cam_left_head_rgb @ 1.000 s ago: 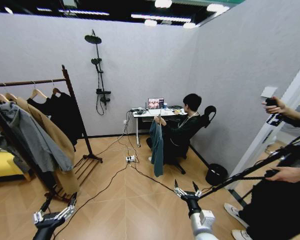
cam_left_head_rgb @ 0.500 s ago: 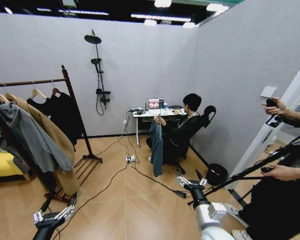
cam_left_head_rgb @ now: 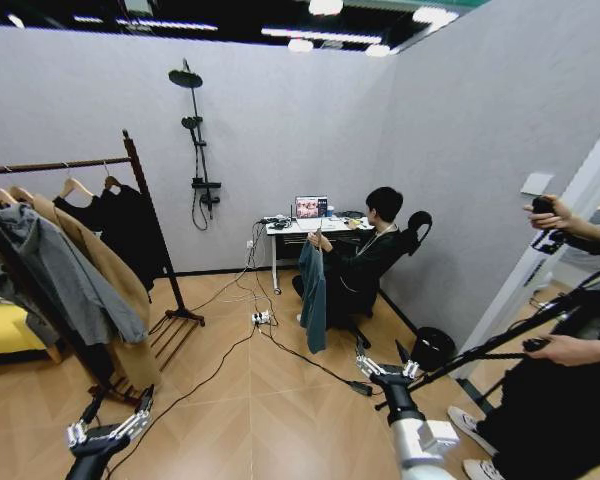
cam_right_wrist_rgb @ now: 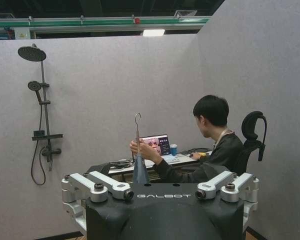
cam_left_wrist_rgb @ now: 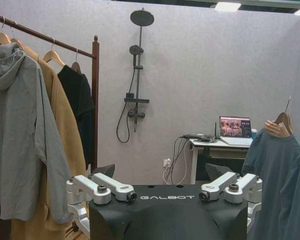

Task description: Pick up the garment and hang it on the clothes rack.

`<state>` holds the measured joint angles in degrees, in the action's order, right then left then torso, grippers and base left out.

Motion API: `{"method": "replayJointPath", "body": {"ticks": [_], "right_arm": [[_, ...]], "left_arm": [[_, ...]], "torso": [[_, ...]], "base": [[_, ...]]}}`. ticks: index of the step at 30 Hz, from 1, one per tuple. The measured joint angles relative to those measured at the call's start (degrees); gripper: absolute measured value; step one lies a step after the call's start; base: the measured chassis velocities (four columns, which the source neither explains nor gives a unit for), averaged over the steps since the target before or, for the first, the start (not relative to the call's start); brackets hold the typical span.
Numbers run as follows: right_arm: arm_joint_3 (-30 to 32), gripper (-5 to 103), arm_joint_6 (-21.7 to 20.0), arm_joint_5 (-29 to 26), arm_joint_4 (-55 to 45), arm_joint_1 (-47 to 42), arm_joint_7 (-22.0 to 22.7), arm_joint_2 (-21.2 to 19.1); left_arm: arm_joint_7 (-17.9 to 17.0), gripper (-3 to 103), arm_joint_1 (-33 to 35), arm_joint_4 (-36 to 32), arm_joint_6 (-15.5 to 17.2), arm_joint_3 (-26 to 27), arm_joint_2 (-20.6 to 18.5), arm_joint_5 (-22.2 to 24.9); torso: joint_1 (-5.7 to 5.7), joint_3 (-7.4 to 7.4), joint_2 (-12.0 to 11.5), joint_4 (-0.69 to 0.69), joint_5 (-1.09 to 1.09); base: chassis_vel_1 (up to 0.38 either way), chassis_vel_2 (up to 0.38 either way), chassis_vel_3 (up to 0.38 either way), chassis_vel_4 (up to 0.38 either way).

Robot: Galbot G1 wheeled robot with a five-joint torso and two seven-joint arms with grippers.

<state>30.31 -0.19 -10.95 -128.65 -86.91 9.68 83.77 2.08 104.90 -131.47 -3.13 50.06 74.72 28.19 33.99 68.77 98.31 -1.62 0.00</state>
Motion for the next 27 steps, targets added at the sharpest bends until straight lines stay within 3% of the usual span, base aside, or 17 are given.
{"method": "replayJointPath", "body": {"ticks": [13,27], "right_arm": [[0.77,100,-1.21,-1.74,0.37,2.34,0.16,-1.3],[2.57,100,-2.69,-5.43,0.09,4.95,0.84,-2.87]], "left_arm": [[0.0,100,0.01,0.0,0.0,0.0,0.0,0.0],[0.0,100,0.0,0.0,0.0,0.0,0.0,0.0]], "torso": [[-0.02,0.0,0.01,0.0,0.0],[0.0,0.01,0.0,-0.01,0.0]], "base": [[-0.044,0.026,0.036,-0.029],[-0.224,0.222,0.218,-0.216]]}}
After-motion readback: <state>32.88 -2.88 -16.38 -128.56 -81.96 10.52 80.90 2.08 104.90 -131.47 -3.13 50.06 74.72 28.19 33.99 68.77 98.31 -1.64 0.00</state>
